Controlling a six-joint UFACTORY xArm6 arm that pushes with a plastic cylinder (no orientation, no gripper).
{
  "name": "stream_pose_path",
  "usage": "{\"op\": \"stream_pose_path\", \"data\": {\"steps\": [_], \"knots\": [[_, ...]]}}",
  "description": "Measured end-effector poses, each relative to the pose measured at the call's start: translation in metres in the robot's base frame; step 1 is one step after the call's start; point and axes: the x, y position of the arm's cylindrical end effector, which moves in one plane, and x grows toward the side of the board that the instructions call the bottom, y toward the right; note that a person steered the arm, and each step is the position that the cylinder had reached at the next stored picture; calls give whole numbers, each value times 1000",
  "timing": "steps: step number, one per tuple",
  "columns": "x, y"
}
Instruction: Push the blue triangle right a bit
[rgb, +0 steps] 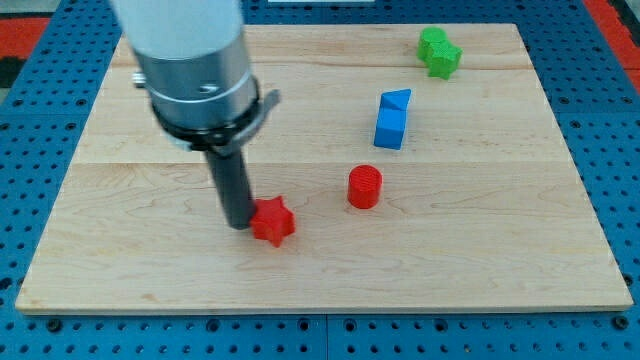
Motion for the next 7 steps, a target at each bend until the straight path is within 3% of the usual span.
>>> {"op": "stream_pose_path", "data": {"steps": [2,4,6,7], "knots": [[10,70],[-9,24],[-105,26],[-140,63]]}}
